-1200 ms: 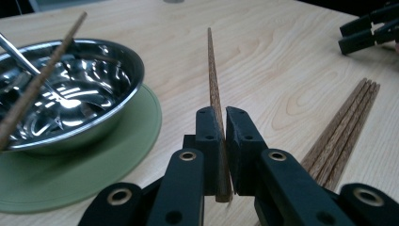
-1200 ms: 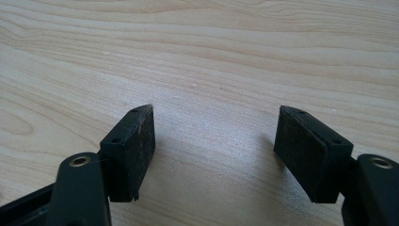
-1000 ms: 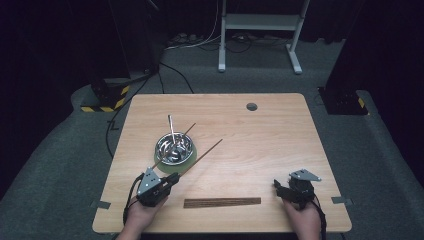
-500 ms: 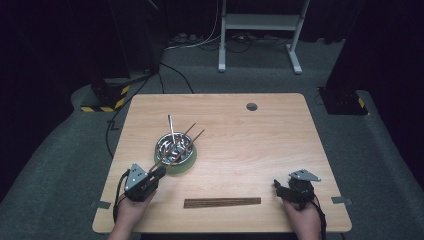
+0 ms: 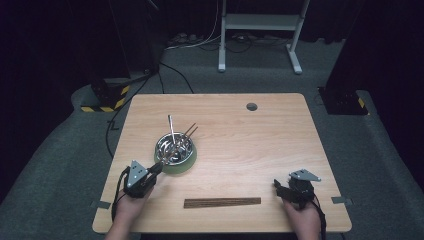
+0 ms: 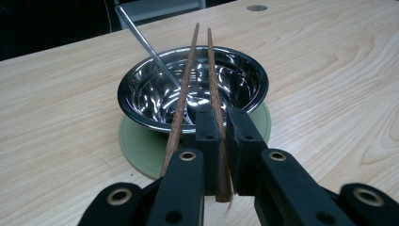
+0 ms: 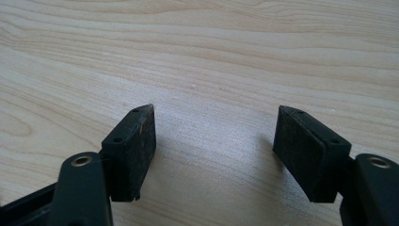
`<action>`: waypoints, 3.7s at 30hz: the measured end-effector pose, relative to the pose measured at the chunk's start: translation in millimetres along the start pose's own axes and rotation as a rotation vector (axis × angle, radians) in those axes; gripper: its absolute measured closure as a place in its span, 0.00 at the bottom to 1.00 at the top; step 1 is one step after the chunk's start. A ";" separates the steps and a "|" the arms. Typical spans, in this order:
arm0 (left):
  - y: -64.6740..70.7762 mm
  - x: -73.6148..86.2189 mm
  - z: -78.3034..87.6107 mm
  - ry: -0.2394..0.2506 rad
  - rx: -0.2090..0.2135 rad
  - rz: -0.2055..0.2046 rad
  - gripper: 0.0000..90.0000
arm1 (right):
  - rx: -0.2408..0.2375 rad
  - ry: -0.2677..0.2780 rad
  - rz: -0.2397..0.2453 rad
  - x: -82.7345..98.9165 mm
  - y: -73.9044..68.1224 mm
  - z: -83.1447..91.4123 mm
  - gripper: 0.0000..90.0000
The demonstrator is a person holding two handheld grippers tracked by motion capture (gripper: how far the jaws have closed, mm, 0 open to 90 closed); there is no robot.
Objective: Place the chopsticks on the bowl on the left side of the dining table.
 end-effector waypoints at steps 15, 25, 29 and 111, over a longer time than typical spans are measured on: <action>-1.9 2.8 -10.0 -0.036 -0.033 -0.044 0.92 | 0.008 0.018 0.001 -0.7 0.4 -1.3 0.34; -0.5 -0.4 0.5 0.002 -0.054 -0.039 0.73 | -0.003 0.001 0.001 -0.1 -0.1 -0.1 0.34; -12.0 3.9 20.7 0.060 -0.044 0.021 0.56 | 0.003 0.010 -0.005 -0.4 0.1 -0.9 0.34; 10.2 29.2 2.5 -0.015 0.040 0.007 0.71 | -0.008 0.015 0.001 -0.7 0.0 -1.5 0.34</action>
Point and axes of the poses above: each handheld gripper's, and its own axes: z roughly backward along the jaws, x roughly out of its underside, y roughly to its right, the point moved 6 cm from there along -z, roughly forward along the jaws, and after that the axes turned 2 degrees about -y, right-handed, at the moved point
